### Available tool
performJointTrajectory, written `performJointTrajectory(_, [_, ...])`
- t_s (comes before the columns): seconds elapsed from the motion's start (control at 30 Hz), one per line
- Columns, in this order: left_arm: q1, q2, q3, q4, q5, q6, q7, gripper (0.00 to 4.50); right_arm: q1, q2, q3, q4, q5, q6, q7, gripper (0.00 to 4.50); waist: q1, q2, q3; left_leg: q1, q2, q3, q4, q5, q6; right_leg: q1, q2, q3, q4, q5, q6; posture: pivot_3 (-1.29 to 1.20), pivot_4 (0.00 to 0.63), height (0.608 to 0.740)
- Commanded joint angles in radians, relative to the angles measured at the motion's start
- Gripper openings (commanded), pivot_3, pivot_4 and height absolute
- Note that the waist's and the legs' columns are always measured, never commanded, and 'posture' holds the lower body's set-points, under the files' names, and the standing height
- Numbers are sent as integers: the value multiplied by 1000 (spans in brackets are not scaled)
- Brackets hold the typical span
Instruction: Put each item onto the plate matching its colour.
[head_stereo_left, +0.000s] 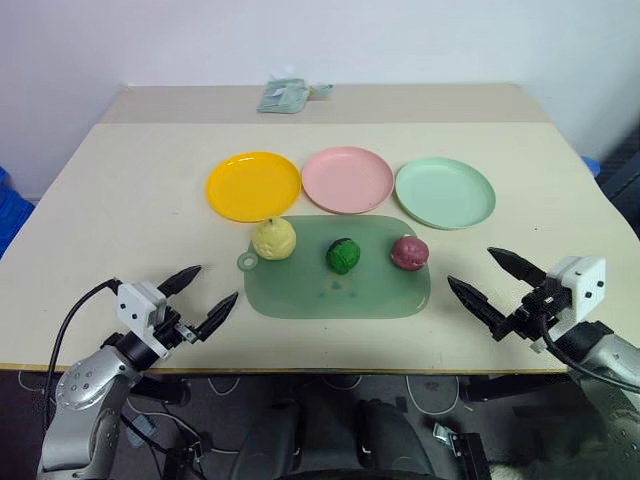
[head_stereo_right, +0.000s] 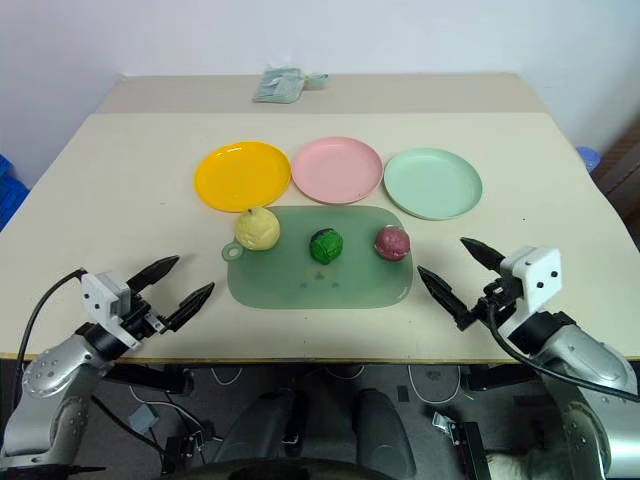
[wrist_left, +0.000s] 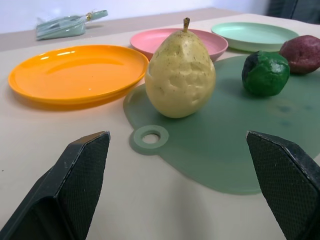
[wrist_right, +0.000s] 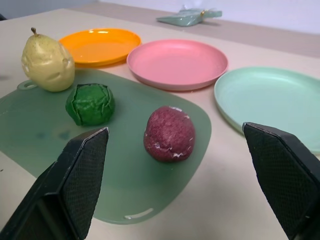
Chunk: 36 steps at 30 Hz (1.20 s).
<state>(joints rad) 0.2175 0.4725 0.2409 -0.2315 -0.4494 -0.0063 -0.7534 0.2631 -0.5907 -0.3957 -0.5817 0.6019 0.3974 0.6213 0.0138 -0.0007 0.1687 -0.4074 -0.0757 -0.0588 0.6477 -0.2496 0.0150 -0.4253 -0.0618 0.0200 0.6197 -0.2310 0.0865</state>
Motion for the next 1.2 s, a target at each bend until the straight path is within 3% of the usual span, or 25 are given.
performJointTrajectory(0.03, [-27,3,-14,-62,12,30,40,4500,-27,-5,16,-5,-4,-20,15,4386,0,0,0,0,0,0,0,0,0,0,0,0,0,0,0,0,150,740])
performJointTrajectory(0.27, [-191,8,-39,-153,-27,243,170,4500,-132,-23,109,26,-9,-45,101,4386,0,-1,0,0,0,0,1,0,0,0,0,-1,0,1,1,0,150,740])
performJointTrajectory(0.57, [-366,-22,-88,-101,-14,433,274,4500,-247,-44,224,30,8,-7,181,4386,0,-1,0,0,0,0,1,0,0,0,1,-2,1,3,4,0,150,740])
performJointTrajectory(0.77, [-330,-34,-120,-149,-4,490,296,4500,-339,-28,288,127,-25,-37,234,4386,-2,-1,0,0,0,0,1,0,0,0,1,-2,1,3,4,0,150,740])
performJointTrajectory(1.0, [-146,-33,-107,-388,-36,529,319,4500,-370,-22,289,265,-57,-136,323,4386,3,-1,0,0,0,0,0,0,0,0,0,-1,0,1,1,0,150,740])
performJointTrajectory(1.2, [-266,-61,-151,-370,2,591,400,4500,-353,-2,288,298,-75,-196,338,4386,22,-1,0,0,0,0,2,0,0,1,0,-1,1,2,0,0,150,740])
